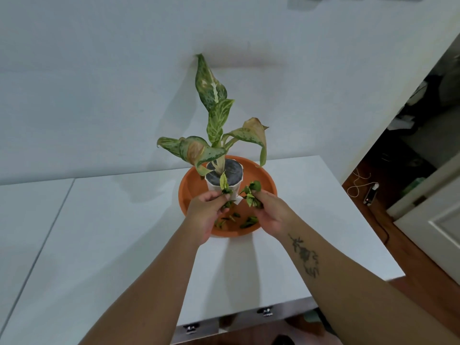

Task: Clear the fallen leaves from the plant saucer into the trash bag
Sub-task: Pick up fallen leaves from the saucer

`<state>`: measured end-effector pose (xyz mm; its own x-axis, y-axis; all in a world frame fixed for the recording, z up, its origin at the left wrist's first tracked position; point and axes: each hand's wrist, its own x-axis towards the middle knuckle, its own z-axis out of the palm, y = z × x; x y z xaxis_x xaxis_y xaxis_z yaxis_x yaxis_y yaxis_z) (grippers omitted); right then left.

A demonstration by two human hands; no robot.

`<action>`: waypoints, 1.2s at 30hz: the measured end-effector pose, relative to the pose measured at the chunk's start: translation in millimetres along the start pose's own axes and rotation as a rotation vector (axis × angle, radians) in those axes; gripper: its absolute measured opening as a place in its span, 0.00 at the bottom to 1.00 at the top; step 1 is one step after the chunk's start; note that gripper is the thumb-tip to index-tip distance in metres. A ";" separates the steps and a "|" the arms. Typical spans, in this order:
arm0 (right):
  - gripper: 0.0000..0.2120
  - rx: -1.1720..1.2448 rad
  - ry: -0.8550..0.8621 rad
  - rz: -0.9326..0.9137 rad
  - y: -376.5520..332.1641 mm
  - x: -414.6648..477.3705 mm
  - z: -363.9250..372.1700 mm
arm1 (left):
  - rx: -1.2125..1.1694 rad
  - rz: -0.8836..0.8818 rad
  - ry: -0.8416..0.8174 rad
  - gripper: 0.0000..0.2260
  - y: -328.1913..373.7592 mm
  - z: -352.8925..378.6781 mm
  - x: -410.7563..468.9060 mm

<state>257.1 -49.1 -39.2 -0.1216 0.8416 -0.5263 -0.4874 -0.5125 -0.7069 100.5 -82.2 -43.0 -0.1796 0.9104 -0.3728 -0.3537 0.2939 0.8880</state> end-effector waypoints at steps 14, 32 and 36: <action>0.14 0.065 0.006 -0.007 -13.4 -9.1 -17.2 | -0.072 -0.039 -0.044 0.07 -14.0 22.7 -1.8; 0.13 -0.041 -0.115 0.028 -27.9 -10.4 -26.2 | -0.142 -0.021 -0.020 0.09 -21.1 37.1 -7.3; 0.13 -0.024 -0.127 0.020 -34.0 -12.5 -32.3 | -0.152 -0.024 -0.002 0.10 -23.9 38.2 -7.7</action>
<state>303.2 -47.7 -23.9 -0.2406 0.8450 -0.4776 -0.4627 -0.5324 -0.7089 145.4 -85.1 -51.0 -0.1676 0.9043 -0.3925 -0.4929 0.2679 0.8278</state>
